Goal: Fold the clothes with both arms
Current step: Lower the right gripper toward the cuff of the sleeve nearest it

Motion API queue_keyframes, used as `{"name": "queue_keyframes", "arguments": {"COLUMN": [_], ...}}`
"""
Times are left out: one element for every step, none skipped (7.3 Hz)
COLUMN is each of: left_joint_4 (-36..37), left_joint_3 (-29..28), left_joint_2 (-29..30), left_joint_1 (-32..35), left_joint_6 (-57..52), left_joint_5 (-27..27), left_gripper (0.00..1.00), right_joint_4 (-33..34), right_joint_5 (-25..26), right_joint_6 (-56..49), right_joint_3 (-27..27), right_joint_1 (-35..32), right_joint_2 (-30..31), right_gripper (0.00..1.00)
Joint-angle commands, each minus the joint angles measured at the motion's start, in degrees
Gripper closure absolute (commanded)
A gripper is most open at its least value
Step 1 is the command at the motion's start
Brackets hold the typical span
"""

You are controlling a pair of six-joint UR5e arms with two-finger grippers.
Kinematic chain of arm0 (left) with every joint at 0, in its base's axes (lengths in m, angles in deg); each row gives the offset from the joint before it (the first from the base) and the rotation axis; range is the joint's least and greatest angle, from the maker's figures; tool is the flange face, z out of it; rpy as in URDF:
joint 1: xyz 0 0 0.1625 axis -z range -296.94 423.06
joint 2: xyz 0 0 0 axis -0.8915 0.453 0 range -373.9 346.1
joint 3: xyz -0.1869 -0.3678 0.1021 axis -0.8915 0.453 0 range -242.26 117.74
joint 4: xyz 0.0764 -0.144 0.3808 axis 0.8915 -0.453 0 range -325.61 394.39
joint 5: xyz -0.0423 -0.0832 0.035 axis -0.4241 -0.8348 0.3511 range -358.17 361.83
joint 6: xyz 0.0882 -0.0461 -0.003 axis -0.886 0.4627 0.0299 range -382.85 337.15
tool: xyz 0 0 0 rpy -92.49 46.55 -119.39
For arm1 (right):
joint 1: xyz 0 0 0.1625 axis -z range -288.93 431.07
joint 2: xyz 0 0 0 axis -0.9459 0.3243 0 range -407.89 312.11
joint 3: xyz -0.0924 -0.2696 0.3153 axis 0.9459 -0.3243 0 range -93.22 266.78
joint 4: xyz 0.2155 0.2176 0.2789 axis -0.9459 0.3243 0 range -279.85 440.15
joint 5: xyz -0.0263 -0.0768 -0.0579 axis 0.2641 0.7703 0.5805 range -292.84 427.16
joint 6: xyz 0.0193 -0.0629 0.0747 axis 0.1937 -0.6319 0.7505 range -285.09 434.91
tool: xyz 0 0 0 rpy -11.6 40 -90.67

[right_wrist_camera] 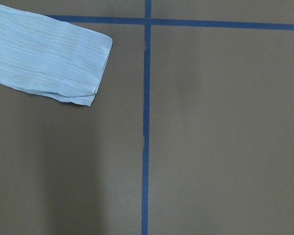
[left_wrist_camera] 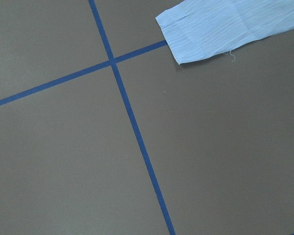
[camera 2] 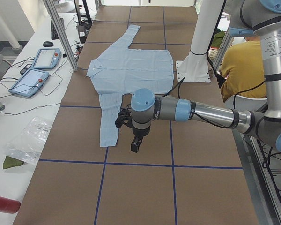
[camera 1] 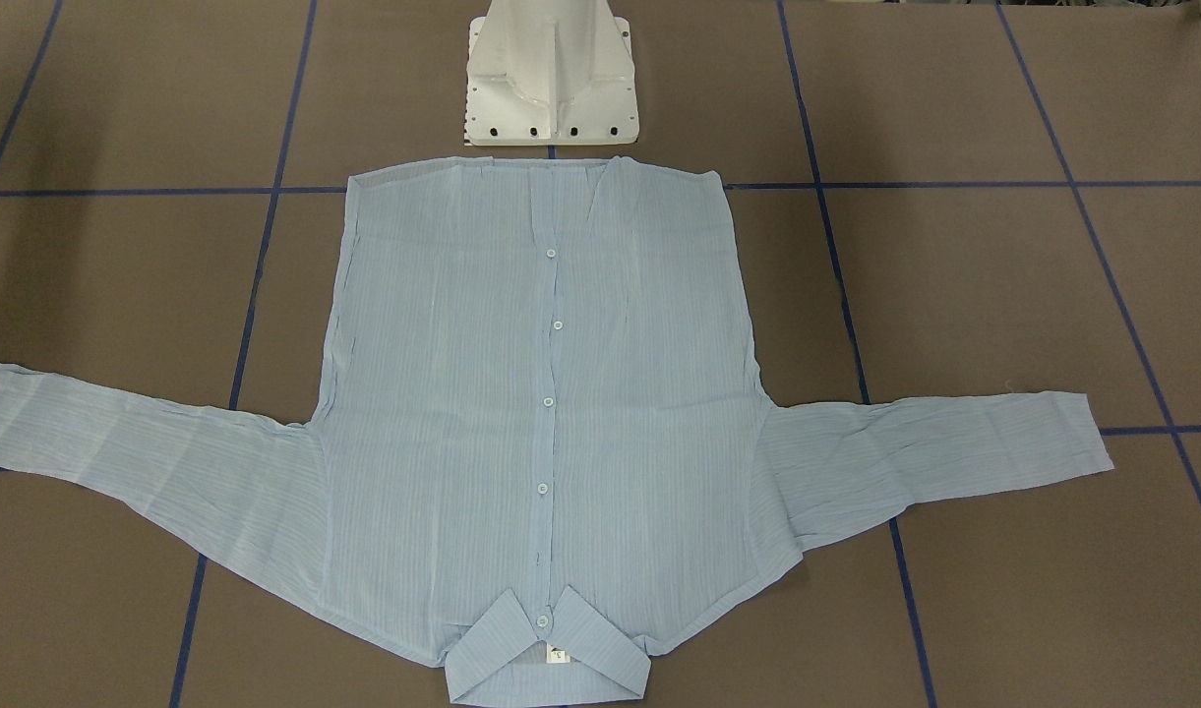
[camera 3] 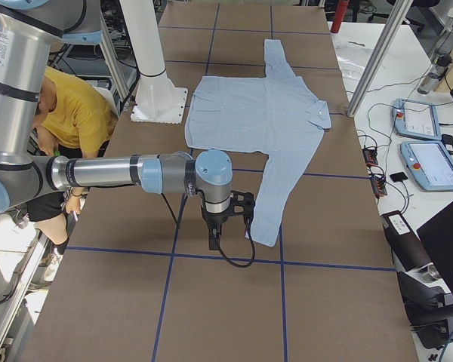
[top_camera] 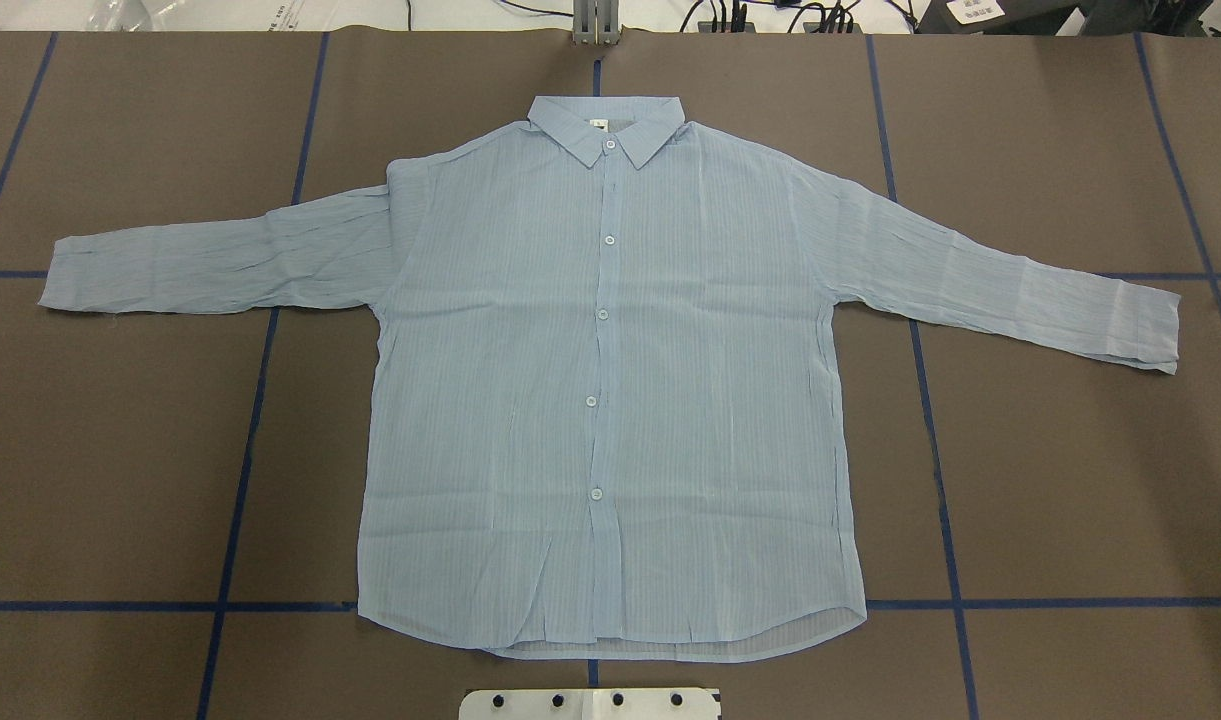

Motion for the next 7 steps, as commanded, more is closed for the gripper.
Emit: {"name": "queue_keyframes", "arguments": {"left_joint_4": [0.0,-1.8,-9.5,-14.7,-15.5,-15.0,-15.3], "left_joint_3": [0.8,0.9,0.7,-0.3,-1.9,-2.3,-2.1], "left_joint_2": [0.0,0.0,-1.4,-3.0,-1.2,2.2,5.5], "left_joint_1": [0.0,0.0,0.0,0.0,-0.1,-0.1,0.4], "left_joint_6": [0.0,-0.1,-5.3,-7.7,-6.9,-0.9,5.9], "left_joint_5": [0.0,0.0,2.9,3.3,2.9,3.0,3.7], "left_gripper": [0.0,0.0,0.0,0.0,0.0,0.0,0.0], "right_joint_4": [0.0,0.0,0.0,0.0,0.0,-0.1,-0.1], "right_joint_5": [-0.1,0.1,-0.1,-0.2,-0.3,-0.3,-0.3], "right_joint_6": [0.0,0.0,0.0,0.1,0.1,0.2,0.9], "right_joint_3": [0.1,0.0,0.3,0.3,0.2,0.3,0.3], "right_joint_1": [0.0,0.0,0.0,0.0,0.0,0.0,0.0], "right_joint_2": [0.0,-0.1,-0.2,-1.2,-1.6,-1.9,-4.8], "right_gripper": [0.0,0.0,0.0,0.0,0.0,0.0,0.0]}}
